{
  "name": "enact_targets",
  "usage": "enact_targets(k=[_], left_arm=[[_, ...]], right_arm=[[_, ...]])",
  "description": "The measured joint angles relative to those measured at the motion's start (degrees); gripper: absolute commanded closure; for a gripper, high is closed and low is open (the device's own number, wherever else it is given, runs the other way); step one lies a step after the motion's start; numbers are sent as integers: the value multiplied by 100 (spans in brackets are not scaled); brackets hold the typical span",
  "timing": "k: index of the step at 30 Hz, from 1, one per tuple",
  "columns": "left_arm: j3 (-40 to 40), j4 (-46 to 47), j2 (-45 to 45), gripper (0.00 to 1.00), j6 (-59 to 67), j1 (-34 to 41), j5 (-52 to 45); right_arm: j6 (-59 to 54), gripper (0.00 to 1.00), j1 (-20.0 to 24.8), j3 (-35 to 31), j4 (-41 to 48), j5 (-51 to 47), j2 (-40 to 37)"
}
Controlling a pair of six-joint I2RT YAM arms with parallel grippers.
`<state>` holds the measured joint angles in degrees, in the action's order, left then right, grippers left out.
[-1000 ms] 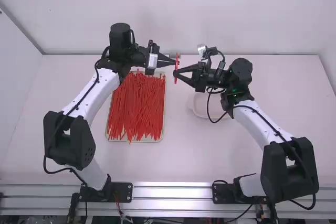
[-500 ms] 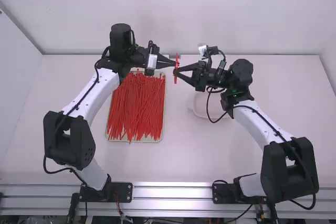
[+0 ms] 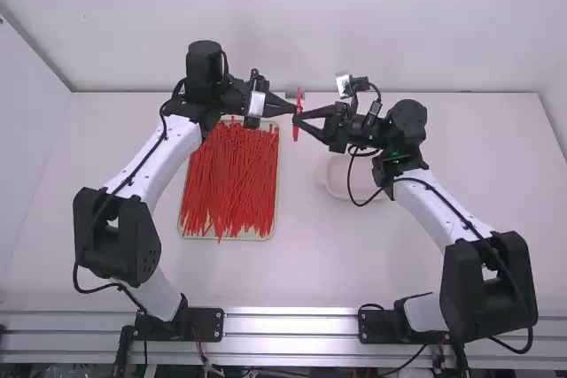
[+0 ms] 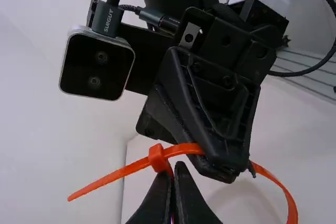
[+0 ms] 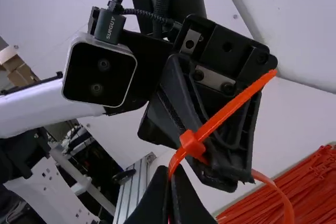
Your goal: Fasten the cable tie
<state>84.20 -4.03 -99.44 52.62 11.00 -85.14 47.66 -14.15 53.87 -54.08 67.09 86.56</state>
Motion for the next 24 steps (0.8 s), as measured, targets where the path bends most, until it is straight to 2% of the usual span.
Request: enact_targets(k=[3, 6, 8, 15, 24], left_arm=[[0, 37, 0, 98, 2, 0, -61], [0, 44, 0, 98, 9, -20, -17], [-4, 68, -11, 98, 17, -59, -50], [-7, 267, -11, 98, 28, -37, -186], [-4, 911, -11, 98, 549, 79, -188]], right_arm=[[-2, 88, 31, 0, -44, 33, 0], [2, 69, 153, 0, -109, 205, -2], [0, 64, 267, 0, -120, 302, -7], [234, 59, 549, 0, -197, 321, -7], [476, 58, 557, 0, -533, 319, -4]])
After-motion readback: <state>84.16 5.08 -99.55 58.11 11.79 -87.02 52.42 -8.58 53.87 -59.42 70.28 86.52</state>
